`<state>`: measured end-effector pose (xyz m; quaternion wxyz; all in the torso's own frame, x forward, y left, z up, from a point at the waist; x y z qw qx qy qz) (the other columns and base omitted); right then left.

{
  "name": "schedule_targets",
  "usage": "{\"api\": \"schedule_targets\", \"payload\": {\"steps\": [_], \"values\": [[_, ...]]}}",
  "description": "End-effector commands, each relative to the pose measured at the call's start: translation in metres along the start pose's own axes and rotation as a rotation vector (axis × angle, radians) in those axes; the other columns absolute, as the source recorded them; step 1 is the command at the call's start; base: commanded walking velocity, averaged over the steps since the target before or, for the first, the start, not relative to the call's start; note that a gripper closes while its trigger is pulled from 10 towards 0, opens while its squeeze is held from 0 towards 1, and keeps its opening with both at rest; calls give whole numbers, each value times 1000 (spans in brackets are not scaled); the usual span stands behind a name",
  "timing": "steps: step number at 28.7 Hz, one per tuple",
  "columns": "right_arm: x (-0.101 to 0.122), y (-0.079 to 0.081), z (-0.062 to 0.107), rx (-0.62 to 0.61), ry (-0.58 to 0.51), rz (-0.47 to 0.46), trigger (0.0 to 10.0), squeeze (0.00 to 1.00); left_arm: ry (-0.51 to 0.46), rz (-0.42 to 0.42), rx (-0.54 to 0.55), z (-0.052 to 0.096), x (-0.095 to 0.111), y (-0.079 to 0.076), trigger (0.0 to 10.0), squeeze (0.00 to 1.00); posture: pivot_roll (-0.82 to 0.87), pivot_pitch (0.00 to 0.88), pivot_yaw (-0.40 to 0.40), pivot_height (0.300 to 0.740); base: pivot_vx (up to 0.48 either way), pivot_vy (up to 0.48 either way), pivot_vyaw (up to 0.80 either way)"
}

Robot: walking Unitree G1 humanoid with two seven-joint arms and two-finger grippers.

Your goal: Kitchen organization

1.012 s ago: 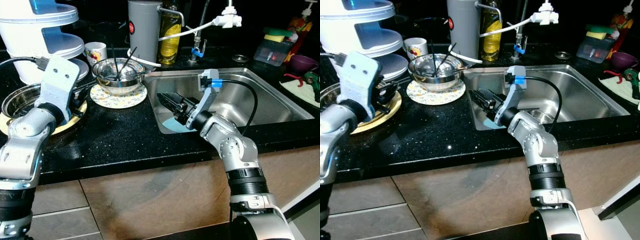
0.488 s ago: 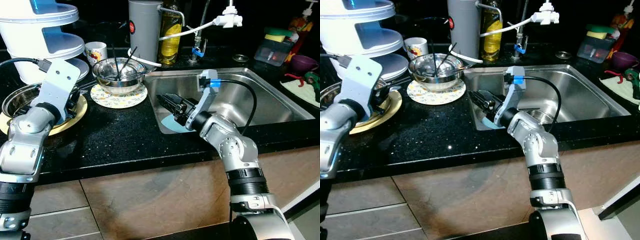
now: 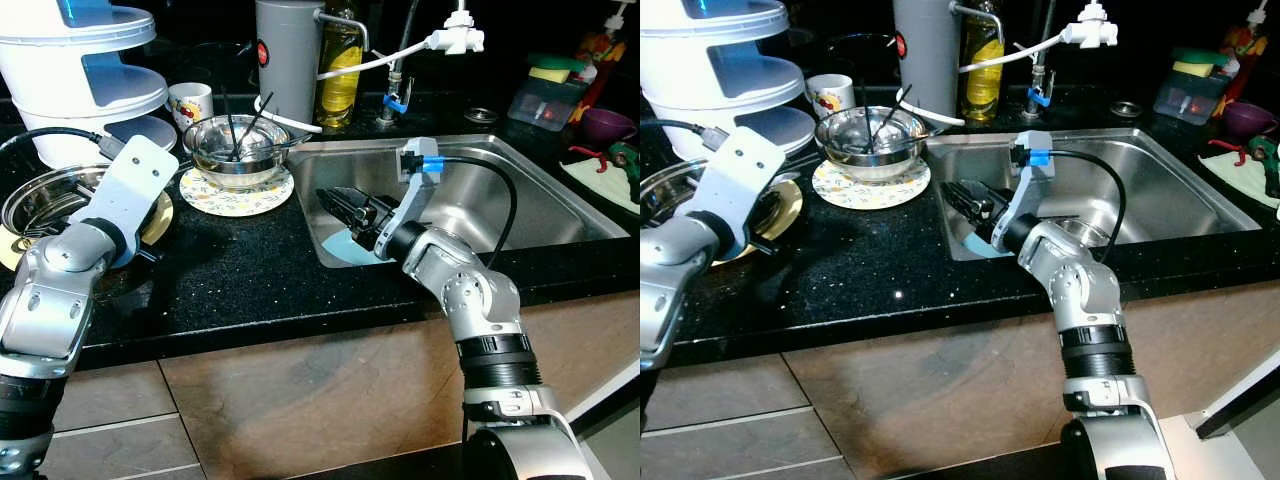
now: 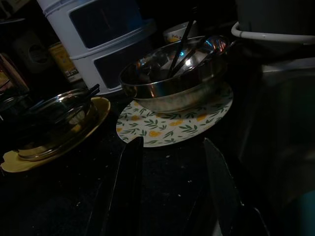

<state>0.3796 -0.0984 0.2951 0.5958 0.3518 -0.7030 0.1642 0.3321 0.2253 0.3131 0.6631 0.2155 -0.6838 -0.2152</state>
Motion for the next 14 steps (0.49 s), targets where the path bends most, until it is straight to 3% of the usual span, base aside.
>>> {"api": "schedule_targets", "payload": {"steps": [1, 8, 9, 10, 11, 12, 13, 14], "values": [[1, 2, -1, 9, 5, -5, 10000, 0, 18, -30, -2, 3, 1, 0, 10000, 0, 35, 151, -68, 740, 0, 0, 0], [3, 1, 0, 8, 6, -8, 10000, 0, 20, -31, -7, 5, 4, 0, 10000, 0, 34, 151, -66, 740, 0, 0, 0], [3, 1, 0, 8, 7, -8, 10000, 0, 22, -28, -9, 5, 5, 0, 3961, 0, 34, 151, -66, 740, 0, 0, 0], [3, 1, 0, 8, 8, -9, 10000, 0, 22, -27, -11, 5, 5, -1, 0, 0, 34, 151, -66, 740, 0, 0, 0], [3, 1, 0, 8, 8, -9, 10000, 0, 22, -27, -11, 5, 5, -1, 0, 0, 34, 151, -66, 740, 0, 0, 0], [3, 1, 0, 8, 9, -9, 10000, 0, 24, -28, -12, 5, 5, -1, 2235, 0, 32, 153, -63, 740, 0, 0, 0], [5, 0, 1, 7, 9, -8, 10000, 0, 29, -30, -11, 5, 6, -1, 10000, 0, 32, 153, -63, 740, 0, 0, 0], [5, 0, 1, 7, 9, -8, 10000, 0, 29, -30, -11, 5, 6, -1, 10000, 0, 32, 153, -63, 740, 0, 0, 0]]}}
Point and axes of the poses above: a point about 5 cm out from each wrist's last joint towards the gripper, its own z axis pointing back from the gripper into the wrist, its own x axis along the axis of the wrist's last joint, y = z × x, the point moved 1 cm from there along -z, pointing out of the wrist towards the gripper, and after that the axes turned 1 degree about z, right-handed, at the moved point
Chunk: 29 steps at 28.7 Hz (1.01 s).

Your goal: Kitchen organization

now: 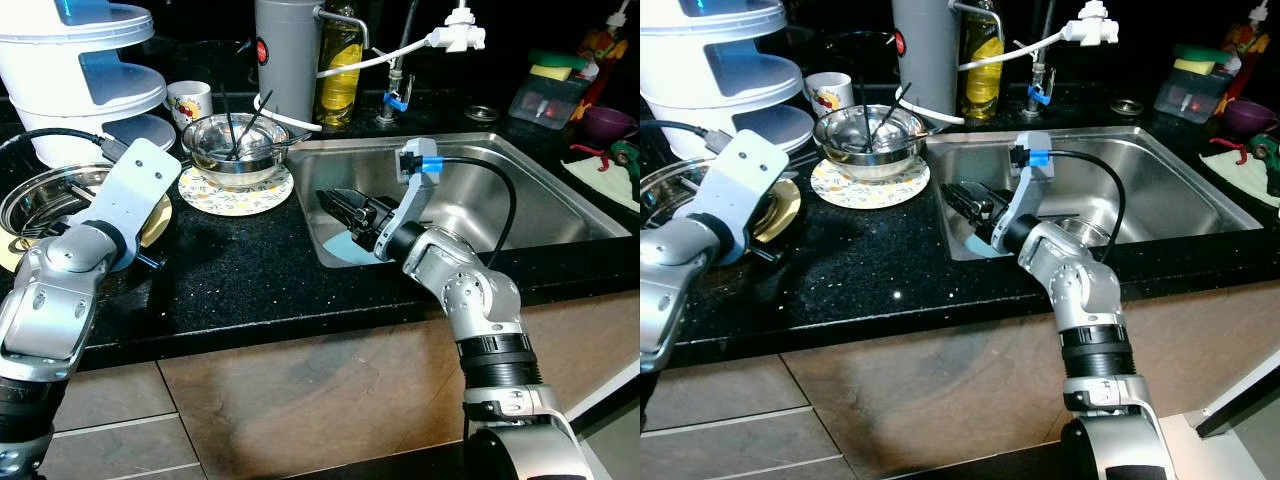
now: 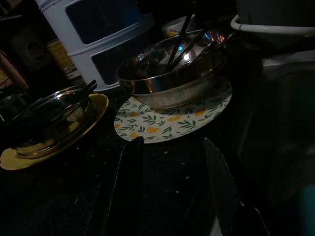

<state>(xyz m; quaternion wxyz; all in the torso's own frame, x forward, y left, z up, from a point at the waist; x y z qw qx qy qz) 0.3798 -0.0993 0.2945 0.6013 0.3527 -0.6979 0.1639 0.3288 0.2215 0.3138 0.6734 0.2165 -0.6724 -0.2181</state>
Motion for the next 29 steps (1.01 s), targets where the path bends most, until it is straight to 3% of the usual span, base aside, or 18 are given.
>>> {"api": "schedule_targets", "payload": {"steps": [1, 2, 3, 4, 5, 14, 15, 16, 23, 25, 29], "values": [[5, 1, 0, 7, -5, -1, 10000, 0, 3, -21, 0, 2, 3, 2, 9529, 0, 32, 153, -63, 740, 0, 0, 0], [5, 0, 0, 6, -5, -1, 10000, 0, 5, -19, 0, 3, 3, 1, 1843, 0, 32, 153, -63, 740, 0, 0, 0], [6, 0, 0, 6, -5, -1, 10000, 0, 6, -22, 0, 3, 4, 1, 0, 0, 31, 154, -66, 740, 0, 0, 0], [6, 0, 1, 5, -4, -1, 10000, 0, 10, -34, 7, 3, 4, 2, 3137, 0, 31, 154, -66, 740, 0, 0, 0], [6, 0, 1, 5, -4, 0, 10000, 0, 12, -41, 13, 4, 3, 2, 10000, 0, 31, 154, -66, 740, 0, 0, 0], [6, -1, 1, 5, 6, -2, 10000, 0, 17, -51, 22, 6, 5, 4, 10000, 0, 28, 161, -67, 740, 0, 0, 0], [6, -1, 1, 5, 9, -1, 10000, 0, 11, -32, 12, 6, 6, 3, 10000, 451, 28, 161, -67, 740, 0, 0, 0], [6, -1, 2, 5, 12, 0, 10000, 0, -7, 19, -26, 7, 11, -3, 10000, 1000, 28, 161, -67, 740, 0, 0, 0], [6, -2, 2, 2, 16, 2, 10000, 0, -44, 99, -150, 10, 21, -22, 10000, 1000, 24, 161, -69, 740, 0, 0, 0], [5, -3, 2, 1, 17, 1, 10000, 0, -47, 96, -153, 11, 21, -23, 10000, 1000, 25, 159, -71, 740, 0, 0, 0], [6, -3, 2, -1, 18, -3, 10000, 0, -90, 45, -52, 12, 25, -13, 10000, 1000, 22, 161, -69, 740, 0, 0, 0]]}}
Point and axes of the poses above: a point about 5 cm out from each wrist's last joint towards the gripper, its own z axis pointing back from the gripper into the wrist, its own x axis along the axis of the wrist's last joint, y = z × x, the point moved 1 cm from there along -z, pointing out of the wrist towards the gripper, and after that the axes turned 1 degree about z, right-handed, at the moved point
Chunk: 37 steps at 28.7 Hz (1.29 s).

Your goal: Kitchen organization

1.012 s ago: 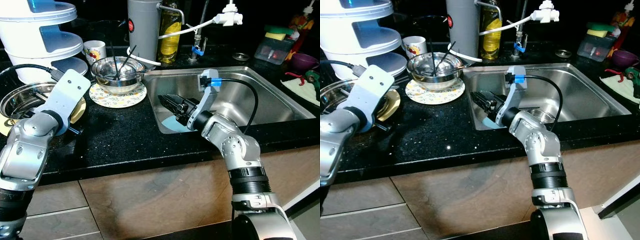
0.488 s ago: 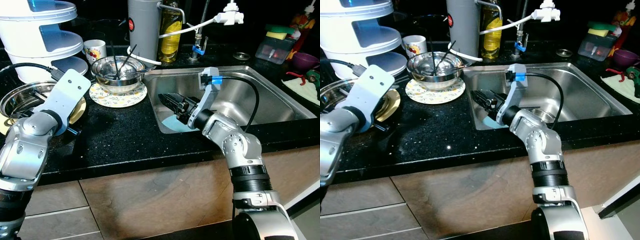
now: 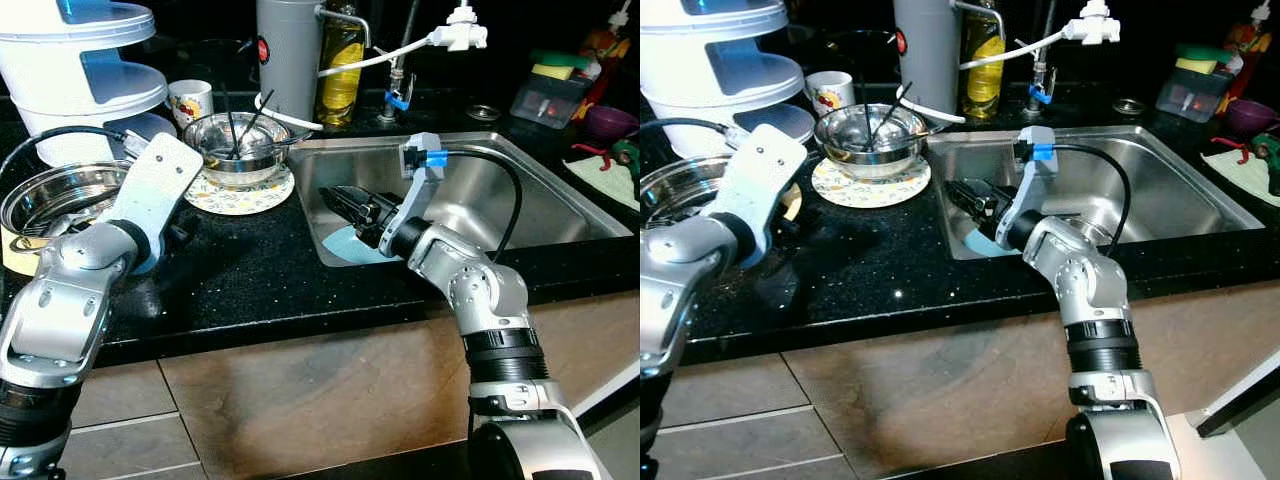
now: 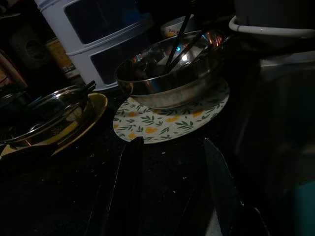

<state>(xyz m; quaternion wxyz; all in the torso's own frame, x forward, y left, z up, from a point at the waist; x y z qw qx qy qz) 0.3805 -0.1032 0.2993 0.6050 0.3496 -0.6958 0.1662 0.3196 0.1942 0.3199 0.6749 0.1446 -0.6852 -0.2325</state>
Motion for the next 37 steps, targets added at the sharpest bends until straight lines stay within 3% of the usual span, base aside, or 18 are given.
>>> {"api": "schedule_targets", "payload": {"steps": [1, 2, 6, 10, 16, 22, 26, 27, 29, 30, 37], "values": [[0, -1, 1, 2, 7, -7, 10000, 0, -37, -42, 57, 3, 5, 5, 10000, 1000, 22, 161, -69, 740, 0, 0, 0], [-1, 0, 2, 14, 13, -18, 10000, 0, -72, -105, 163, 8, 9, 14, 10000, 0, 20, 164, -68, 740, 0, 0, 0], [-3, 4, 4, 57, 23, -17, 10000, 0, -86, -167, 228, 13, 9, 20, 10000, 0, 20, 167, -71, 740, 0, 0, 0], [-10, 44, 20, 385, 41, 6, 10000, 0, -108, -177, 164, 25, 7, 11, 10000, 0, 25, 169, -80, 740, 0, 0, 0], [-15, 67, 25, 535, 42, 136, 10000, 0, -52, -143, 157, 26, -3, 6, 10000, 0, 25, 172, -80, 740, 0, 0, 0], [-29, 79, 20, 555, 69, 265, 10000, 0, -22, -132, 188, 23, -11, 10, 10000, 0, 25, 178, -80, 740, 0, 0, 0], [-32, 78, 16, 518, 67, 278, 10000, 0, -25, -129, 189, 20, -12, 13, 10000, 0, 27, 181, -82, 740, 0, 0, 0], [-32, 78, 15, 507, 64, 281, 10000, 0, -27, -124, 184, 19, -12, 13, 10000, 251, 27, 181, -82, 740, 0, 0, 0], [-33, 76, 12, 487, 59, 278, 10000, 0, -18, -143, 183, 14, -15, 16, 10000, 145, 25, 187, -81, 740, 0, 0, 0], [-34, 76, 12, 482, 58, 277, 10000, 0, -10, -151, 184, 12, -16, 17, 10000, 0, 25, 187, -81, 740, 0, 0, 0], [-35, 73, 9, 462, 53, 273, 10000, 0, -2, -169, 215, 0, -17, 28, 10000, 0, 21, 184, -79, 740, 0, 0, 0]]}}
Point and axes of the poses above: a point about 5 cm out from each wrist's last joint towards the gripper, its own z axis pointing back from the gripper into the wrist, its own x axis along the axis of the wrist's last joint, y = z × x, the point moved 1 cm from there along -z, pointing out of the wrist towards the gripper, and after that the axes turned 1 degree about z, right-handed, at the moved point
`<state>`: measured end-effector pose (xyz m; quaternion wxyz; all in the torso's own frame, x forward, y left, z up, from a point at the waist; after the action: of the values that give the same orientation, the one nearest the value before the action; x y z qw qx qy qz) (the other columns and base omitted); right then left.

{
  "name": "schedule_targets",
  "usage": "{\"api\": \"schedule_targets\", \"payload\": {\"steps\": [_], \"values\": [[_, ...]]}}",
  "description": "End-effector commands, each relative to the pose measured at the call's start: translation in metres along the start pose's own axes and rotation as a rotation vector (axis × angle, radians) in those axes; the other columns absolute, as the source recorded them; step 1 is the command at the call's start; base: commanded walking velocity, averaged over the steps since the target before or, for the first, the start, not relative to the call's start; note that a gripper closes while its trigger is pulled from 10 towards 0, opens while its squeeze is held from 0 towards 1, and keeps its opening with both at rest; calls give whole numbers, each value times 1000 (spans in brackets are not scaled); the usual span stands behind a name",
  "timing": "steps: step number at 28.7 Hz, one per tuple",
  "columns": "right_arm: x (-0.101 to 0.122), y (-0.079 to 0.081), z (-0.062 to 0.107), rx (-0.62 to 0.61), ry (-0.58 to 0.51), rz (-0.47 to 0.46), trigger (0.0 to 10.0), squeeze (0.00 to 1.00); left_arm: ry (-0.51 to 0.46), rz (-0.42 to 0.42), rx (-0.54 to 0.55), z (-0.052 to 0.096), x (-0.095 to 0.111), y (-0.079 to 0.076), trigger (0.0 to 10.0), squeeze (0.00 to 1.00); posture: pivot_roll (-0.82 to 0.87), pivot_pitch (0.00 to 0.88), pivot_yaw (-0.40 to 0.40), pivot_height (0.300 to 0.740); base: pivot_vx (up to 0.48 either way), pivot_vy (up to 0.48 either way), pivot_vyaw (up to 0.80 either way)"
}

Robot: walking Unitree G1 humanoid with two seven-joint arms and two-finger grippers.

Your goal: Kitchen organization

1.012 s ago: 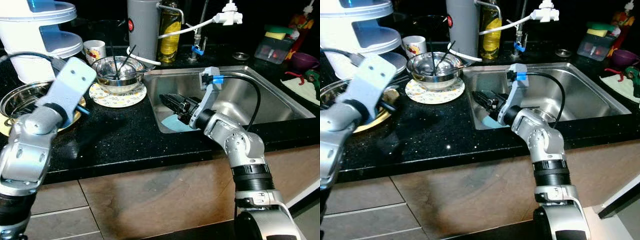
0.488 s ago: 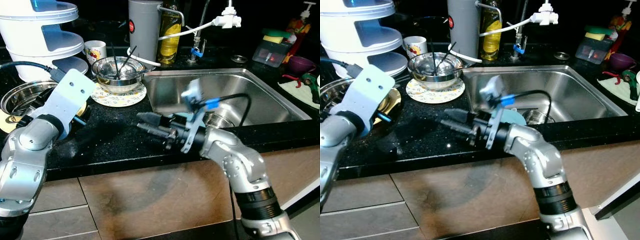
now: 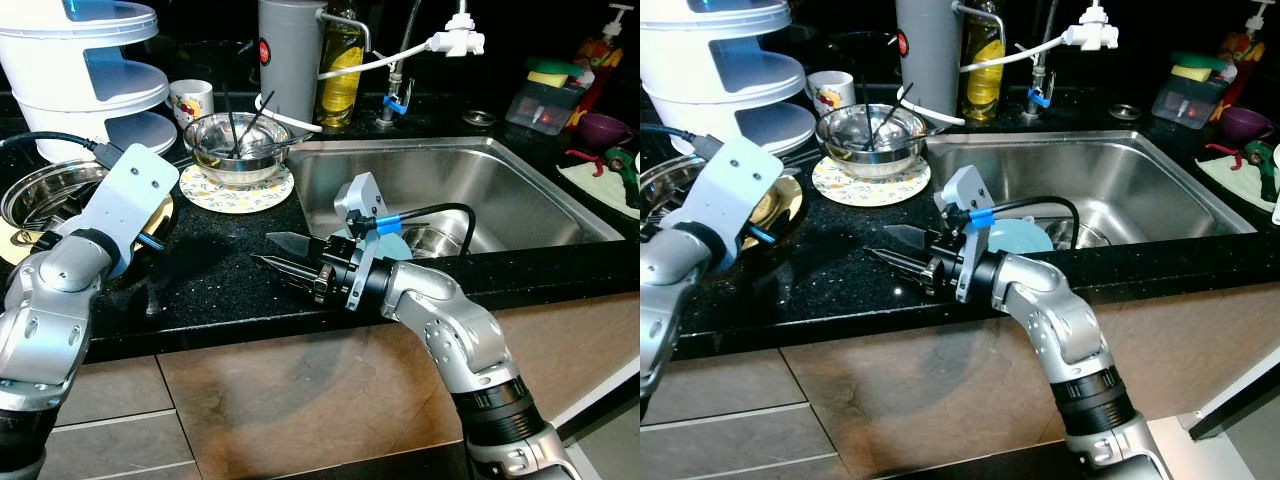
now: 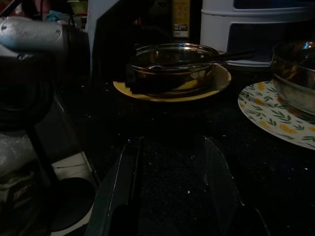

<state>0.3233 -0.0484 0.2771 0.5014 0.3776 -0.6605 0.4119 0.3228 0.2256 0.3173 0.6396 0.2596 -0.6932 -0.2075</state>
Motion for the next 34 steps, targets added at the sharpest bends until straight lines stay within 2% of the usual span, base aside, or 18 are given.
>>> {"api": "schedule_targets", "payload": {"steps": [1, 11, 12, 13, 14, 15, 21, 22, 23, 24, 25, 26, 27, 28, 29, 30, 32, 34], "values": [[0, -1, 0, -5, -7, 3, 10000, 0, -5, -31, 11, -1, 1, 2, 10000, 0, 21, 184, -79, 740, 0, 0, 0], [0, -2, -1, -17, -8, 18, 10000, 0, -43, -30, -11, -15, 4, -4, 9765, 0, 10, 187, -68, 740, 0, 0, 0], [0, -2, -1, -19, -8, 18, 10000, 0, -45, -27, -14, -15, 4, -4, 2824, 0, 10, 187, -68, 740, 0, 0, 0], [0, -2, -1, -20, -8, 19, 10000, 0, -47, -25, -15, -16, 4, -5, 1059, 0, 10, 187, -68, 740, 0, 0, 0], [0, -2, -1, -21, -8, 20, 10000, 0, -47, -28, -18, -16, 4, -5, 8039, 0, 10, 185, -65, 740, 0, 0, 0], [0, -2, -1, -22, -8, 20, 10000, 0, -47, -31, -20, -16, 3, -6, 10000, 0, 10, 185, -65, 740, 0, 0, 0], [0, -3, -1, -22, -7, 21, 10000, 0, -51, -33, -29, -17, 3, -7, 10000, 0, 9, 185, -65, 740, 0, 0, 0], [-1, -3, -1, -22, -6, 21, 10000, 0, -53, -31, -32, -17, 3, -7, 667, 0, 9, 185, -65, 740, 0, 0, 0], [-1, -3, -1, -22, -3, 23, 10000, 0, -56, -30, -33, -17, 3, -7, 0, 0, 9, 185, -65, 740, 0, 0, 0], [-1, -3, -1, -22, -3, 23, 10000, 0, -56, -30, -33, -17, 3, -7, 0, 0, 9, 185, -65, 740, 0, 0, 0], [-1, -4, -1, -22, -1, 24, 10000, 0, -56, -33, -31, -18, 3, -7, 1569, 0, 9, 185, -65, 740, 0, 0, 0], [-1, -4, -1, -22, -1, 24, 10000, 0, -56, -33, -31, -18, 3, -7, 1569, 0, 9, 185, -65, 740, 0, 0, 0], [-2, -4, -1, -21, 0, 24, 10000, 0, -57, -36, -30, -17, 4, -7, 10000, 0, 16, 177, -64, 740, 0, 0, 0], [-2, -4, -1, -21, 0, 24, 10000, 0, -57, -36, -30, -17, 4, -7, 10000, 0, 16, 177, -64, 740, 0, 0, 0], [-2, -4, -1, -19, 0, 25, 10000, 0, -57, -38, -29, -17, 4, -7, 7412, 0, 16, 177, -64, 740, 0, 0, 0], [-2, -4, -1, -18, 0, 26, 10000, 0, -57, -39, -29, -16, 4, -8, 6784, 0, 18, 171, -65, 740, 0, 0, 0], [-1, -4, -1, -18, -1, 30, 10000, 0, -57, -40, -28, -14, 5, -8, 8941, 0, 18, 169, -65, 740, 0, 0, 0], [-1, -4, -1, -18, -1, 30, 10000, 0, -57, -40, -28, -14, 5, -8, 8941, 0, 18, 169, -65, 740, 0, 0, 0]]}}
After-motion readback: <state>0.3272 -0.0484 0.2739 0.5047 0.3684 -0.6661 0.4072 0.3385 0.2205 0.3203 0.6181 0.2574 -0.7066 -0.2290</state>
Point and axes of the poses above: a point about 5 cm out from each wrist's last joint towards the gripper, its own z axis pointing back from the gripper into the wrist, its own x axis along the axis of the wrist's last joint, y = z × x, the point moved 1 cm from there along -z, pointing out of the wrist towards the gripper, and after that the axes turned 1 degree about z, right-handed, at the moved point
